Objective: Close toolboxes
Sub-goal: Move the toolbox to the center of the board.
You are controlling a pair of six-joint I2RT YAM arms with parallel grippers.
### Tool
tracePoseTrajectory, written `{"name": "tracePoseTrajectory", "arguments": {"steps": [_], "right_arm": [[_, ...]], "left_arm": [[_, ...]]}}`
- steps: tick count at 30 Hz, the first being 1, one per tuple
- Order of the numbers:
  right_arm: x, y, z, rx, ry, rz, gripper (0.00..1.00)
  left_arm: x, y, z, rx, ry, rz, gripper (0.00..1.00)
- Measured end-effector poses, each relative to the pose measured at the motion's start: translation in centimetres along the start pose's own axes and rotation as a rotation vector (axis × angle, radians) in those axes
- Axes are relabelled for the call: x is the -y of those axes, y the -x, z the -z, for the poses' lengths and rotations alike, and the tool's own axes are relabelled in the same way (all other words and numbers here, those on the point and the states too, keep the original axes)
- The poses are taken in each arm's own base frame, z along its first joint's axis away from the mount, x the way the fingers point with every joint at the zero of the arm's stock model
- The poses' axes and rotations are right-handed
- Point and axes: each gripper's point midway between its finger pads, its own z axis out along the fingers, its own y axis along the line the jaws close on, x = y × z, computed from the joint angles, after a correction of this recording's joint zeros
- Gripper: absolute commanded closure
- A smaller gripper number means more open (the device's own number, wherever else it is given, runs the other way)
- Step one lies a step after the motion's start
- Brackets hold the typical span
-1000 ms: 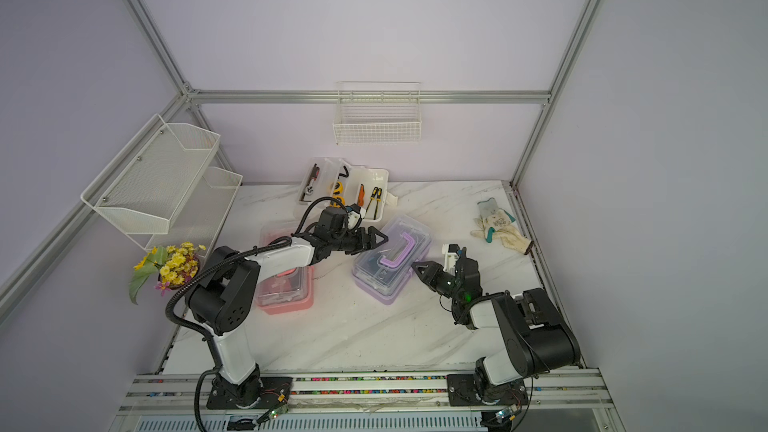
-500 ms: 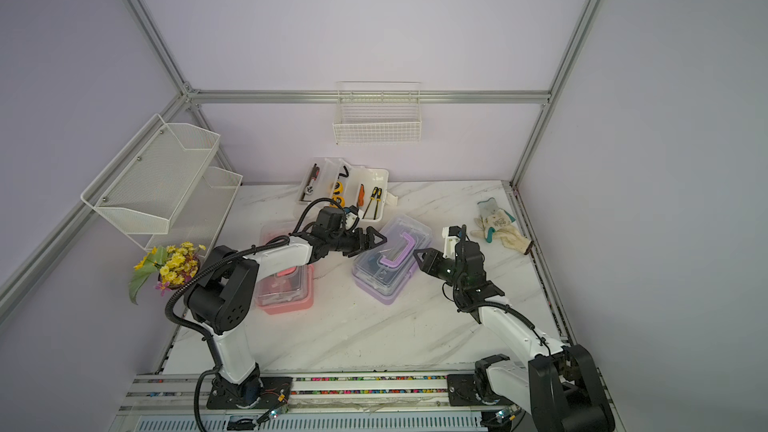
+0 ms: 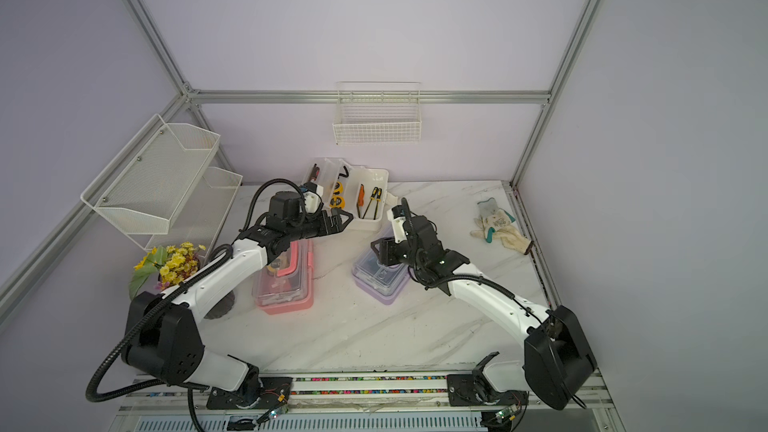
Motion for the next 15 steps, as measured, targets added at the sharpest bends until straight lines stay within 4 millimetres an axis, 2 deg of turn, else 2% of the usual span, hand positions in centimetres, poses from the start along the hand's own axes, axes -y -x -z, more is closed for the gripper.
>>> {"name": "tracePoseTrajectory", "arguments": {"steps": [3,6,9,11,15], "right_arm": [[-2.1,-2.1,-2.1,-0.068,-0.026,0.107,0.45],[-3.1,-4.1,-3.4,-0.118,-0.072,0.202,0.44],[-2.6,-5.3,-4.0,-0.147,-0.146,0.269,0.4],[-2.3,-5.0,-4.3,-0.136,-0.199,0.306,0.4],[-1.5,-5.0,-4.8,-0.122,-0.315,0.378,0.4]], "left_arm": [[-2.3,-0.4,1.4,0.003,0.075,0.008,0.0],[-4.5,-0.3,2.8,0.026,0.135,0.038,0.0],[-6.3,-0.1,3.7,0.041,0.178,0.067,0.0],[-7.0,-0.1,4.0,0.044,0.192,0.079,0.0],[-7.3,-0.1,4.1,0.037,0.19,0.091,0.0]]}}
